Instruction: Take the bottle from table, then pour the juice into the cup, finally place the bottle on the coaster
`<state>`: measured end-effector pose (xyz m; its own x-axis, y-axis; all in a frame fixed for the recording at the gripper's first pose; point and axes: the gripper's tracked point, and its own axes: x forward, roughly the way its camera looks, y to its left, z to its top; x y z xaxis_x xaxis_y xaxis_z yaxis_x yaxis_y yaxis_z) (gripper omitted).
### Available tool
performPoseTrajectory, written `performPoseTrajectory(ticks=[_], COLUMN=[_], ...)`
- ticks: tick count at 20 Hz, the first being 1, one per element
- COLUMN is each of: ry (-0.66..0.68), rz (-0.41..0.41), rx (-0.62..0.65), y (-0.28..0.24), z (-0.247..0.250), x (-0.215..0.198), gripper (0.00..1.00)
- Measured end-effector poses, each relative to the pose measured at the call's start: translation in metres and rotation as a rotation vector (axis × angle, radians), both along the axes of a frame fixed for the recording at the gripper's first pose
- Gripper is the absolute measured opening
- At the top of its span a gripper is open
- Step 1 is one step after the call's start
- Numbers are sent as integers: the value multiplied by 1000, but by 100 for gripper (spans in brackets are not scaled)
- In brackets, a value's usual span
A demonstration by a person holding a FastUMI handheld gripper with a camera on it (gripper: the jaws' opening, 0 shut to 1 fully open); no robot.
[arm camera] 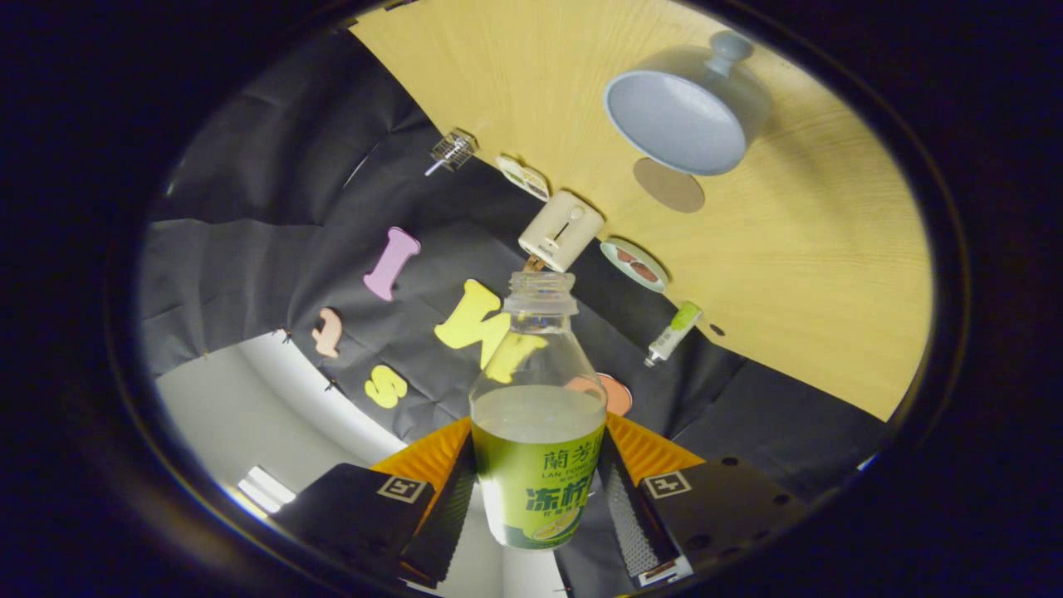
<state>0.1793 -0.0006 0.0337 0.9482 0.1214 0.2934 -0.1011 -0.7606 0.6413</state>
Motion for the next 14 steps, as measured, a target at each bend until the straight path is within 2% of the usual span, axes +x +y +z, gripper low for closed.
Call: performPoseTrajectory(ticks=[4, 10, 14], ry=[16, 94, 135], rz=[-16, 22, 21], rx=[-81, -469, -700], y=[-1, 11, -5], z=[-6, -25, -24], x=[1, -2, -9], gripper=[80, 80, 80])
